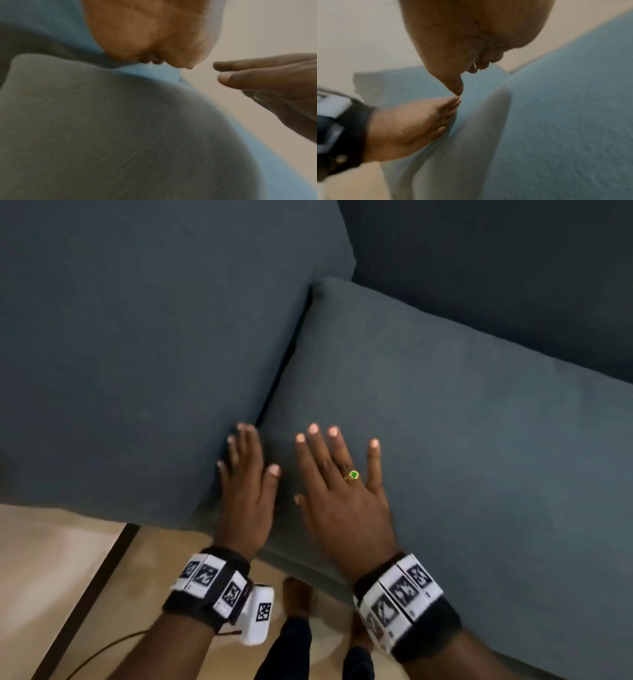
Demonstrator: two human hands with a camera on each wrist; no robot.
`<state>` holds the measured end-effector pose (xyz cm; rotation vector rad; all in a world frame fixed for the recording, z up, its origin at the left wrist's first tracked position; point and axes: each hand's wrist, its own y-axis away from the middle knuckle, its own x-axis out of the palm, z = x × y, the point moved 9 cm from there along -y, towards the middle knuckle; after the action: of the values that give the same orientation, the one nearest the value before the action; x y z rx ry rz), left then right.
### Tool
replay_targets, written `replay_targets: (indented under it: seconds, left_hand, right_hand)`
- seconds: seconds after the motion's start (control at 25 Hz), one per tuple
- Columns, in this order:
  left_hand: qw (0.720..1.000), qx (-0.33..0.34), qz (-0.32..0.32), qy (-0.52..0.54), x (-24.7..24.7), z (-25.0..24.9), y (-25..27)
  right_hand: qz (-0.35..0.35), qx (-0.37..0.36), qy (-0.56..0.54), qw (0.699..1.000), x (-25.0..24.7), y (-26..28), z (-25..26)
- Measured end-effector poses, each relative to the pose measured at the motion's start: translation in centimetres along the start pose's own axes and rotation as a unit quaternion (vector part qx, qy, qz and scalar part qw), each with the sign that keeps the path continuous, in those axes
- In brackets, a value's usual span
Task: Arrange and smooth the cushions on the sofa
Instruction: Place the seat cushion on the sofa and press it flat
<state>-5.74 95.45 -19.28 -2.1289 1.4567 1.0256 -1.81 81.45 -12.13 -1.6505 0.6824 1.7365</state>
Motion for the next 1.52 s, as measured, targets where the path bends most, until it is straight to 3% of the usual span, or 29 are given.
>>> replay_targets:
  seconds: [0.08, 0.2, 0.28, 0.36, 0.48, 0.56, 0.64, 0.72, 0.8, 0.92, 0.96, 1.04, 1.12, 1.24, 1.36, 1.44, 1.52]
  left_hand:
    - [0.997, 0.004, -0.070, 0.034, -1.4, -0.7, 0.8]
    - [0.998, 0.033, -0.007, -0.056, 2.4, -1.8, 3.8]
    - [0.998, 0.034, -0.056, -0.011, 1.5, -2.5, 4.1]
    - [0.993, 0.082, -0.081, -0.014, 0.6, -4.8, 4.3]
    - [0.980, 0.165, 0.015, -0.112, 5.1, -9.7, 6.2]
    - [0.976, 0.203, 0.000, -0.076, 5.8, -13.7, 7.3]
    - [0.953, 0.290, -0.006, -0.089, 7.1, -17.9, 8.6]
    - [0.927, 0.316, 0.045, -0.196, 11.2, -20.6, 10.0]
    - [0.921, 0.299, 0.063, -0.244, 13.9, -22.6, 11.4]
    - [0.899, 0.394, 0.054, -0.186, 15.6, -28.7, 14.3]
    - [0.888, 0.412, 0.063, -0.192, 17.0, -29.8, 15.0]
    - [0.878, 0.385, 0.081, -0.273, 20.6, -30.2, 15.2]
    - [0.889, 0.343, 0.079, -0.295, 22.0, -31.1, 15.0]
    - [0.874, 0.408, 0.061, -0.258, 23.8, -35.5, 16.9]
    - [0.852, 0.400, 0.135, -0.308, 27.8, -35.8, 18.1]
    - [0.848, 0.403, 0.144, -0.312, 29.7, -37.7, 19.3]
    - [0.839, 0.445, 0.137, -0.282, 31.2, -40.1, 21.5]
  right_hand:
    - [-0.020, -0.006, -0.006, 1.000, -0.3, 1.4, -0.7]
    - [0.015, 0.032, 0.027, 0.999, 0.7, 3.7, -2.4]
    - [-0.006, 0.046, -0.004, 0.999, 0.2, 5.2, -3.1]
    - [-0.030, 0.083, -0.013, 0.996, -0.9, 7.3, -4.5]
    - [-0.009, 0.149, 0.006, 0.989, 0.2, 11.3, -8.4]
    - [-0.070, 0.153, -0.007, 0.986, -1.4, 14.0, -10.3]
    - [-0.110, 0.176, 0.012, 0.978, -3.1, 16.6, -12.6]
    - [-0.050, 0.216, 0.033, 0.974, -2.1, 18.9, -15.8]
    - [-0.009, 0.214, -0.009, 0.977, -1.0, 20.7, -17.2]
    - [-0.082, 0.249, 0.002, 0.965, -3.2, 23.3, -20.7]
    - [-0.071, 0.276, -0.005, 0.959, -3.1, 24.3, -22.0]
    - [-0.007, 0.304, -0.017, 0.953, -1.5, 26.4, -24.3]
    - [-0.022, 0.300, -0.054, 0.952, -1.9, 28.0, -25.9]
    - [-0.085, 0.381, -0.054, 0.919, -3.8, 31.9, -30.5]
    - [-0.001, 0.393, -0.084, 0.916, -1.2, 35.2, -32.8]
    - [-0.035, 0.401, -0.094, 0.911, -1.8, 37.0, -35.2]
    - [-0.094, 0.445, -0.095, 0.885, -2.7, 39.4, -37.9]
